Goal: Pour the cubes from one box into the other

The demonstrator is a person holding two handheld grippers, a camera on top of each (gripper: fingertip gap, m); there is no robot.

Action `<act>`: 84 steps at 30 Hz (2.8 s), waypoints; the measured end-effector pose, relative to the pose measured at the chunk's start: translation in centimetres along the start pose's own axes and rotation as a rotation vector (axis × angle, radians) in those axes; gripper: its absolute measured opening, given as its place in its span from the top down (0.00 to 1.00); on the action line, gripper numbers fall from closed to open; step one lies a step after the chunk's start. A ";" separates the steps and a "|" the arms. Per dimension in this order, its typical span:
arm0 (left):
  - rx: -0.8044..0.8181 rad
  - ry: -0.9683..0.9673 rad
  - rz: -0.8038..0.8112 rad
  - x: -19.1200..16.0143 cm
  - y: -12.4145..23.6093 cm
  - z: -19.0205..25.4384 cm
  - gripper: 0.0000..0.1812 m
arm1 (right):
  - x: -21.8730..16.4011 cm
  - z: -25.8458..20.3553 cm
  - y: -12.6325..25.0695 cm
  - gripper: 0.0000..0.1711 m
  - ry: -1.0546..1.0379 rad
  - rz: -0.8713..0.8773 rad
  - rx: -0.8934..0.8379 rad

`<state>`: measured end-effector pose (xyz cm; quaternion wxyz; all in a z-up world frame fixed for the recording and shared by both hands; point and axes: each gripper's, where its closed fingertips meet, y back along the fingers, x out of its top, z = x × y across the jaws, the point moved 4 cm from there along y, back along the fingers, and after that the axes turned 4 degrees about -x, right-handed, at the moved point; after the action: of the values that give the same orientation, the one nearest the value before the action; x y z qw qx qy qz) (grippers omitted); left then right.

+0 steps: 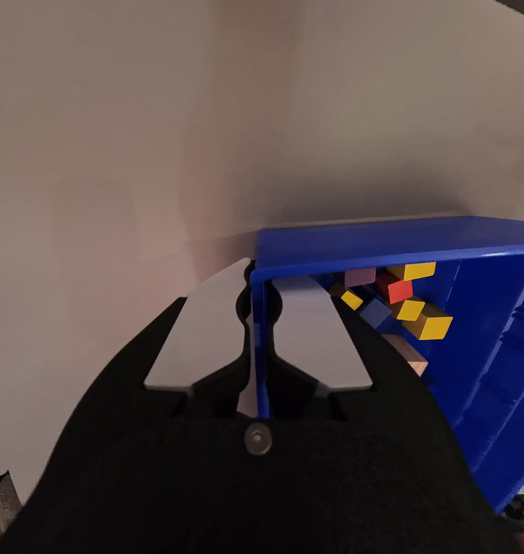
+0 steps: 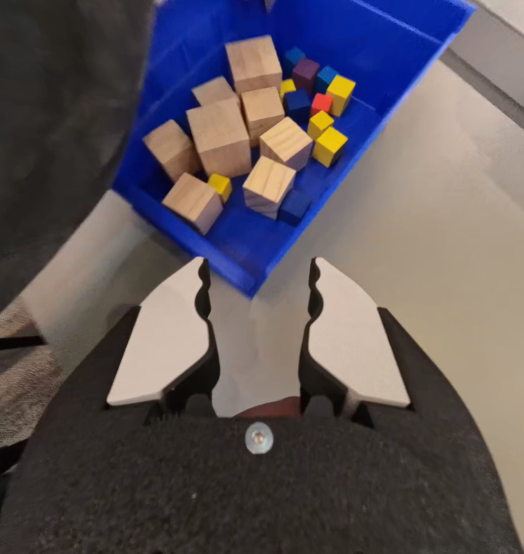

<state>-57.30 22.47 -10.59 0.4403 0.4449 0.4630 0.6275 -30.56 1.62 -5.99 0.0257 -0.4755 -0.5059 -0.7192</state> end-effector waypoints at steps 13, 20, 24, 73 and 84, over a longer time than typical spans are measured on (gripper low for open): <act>-0.096 -0.010 -0.011 -3.7 -0.1 3.3 0.96 | -2.0 9.8 -5.2 0.97 -0.162 -0.582 -0.075; -0.031 -0.038 0.024 -3.6 -0.3 8.7 0.97 | -3.3 13.1 -2.6 0.97 -0.155 -0.610 -0.128; -0.120 -0.066 0.019 -3.2 0.6 13.5 0.97 | -4.4 16.8 0.8 0.97 -0.197 -0.564 -0.173; -1.156 -0.745 0.397 -4.8 2.0 76.5 0.98 | -25.5 40.7 32.6 0.97 -0.507 -0.174 -1.515; -1.441 -0.725 0.431 -5.2 1.5 76.5 0.98 | -24.6 38.8 33.0 0.97 -0.331 -0.109 -1.775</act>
<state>17.52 31.61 3.47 0.6091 0.3077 -0.3174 0.6584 25.57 3.82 1.13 -0.4577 -0.3933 0.2161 -0.7676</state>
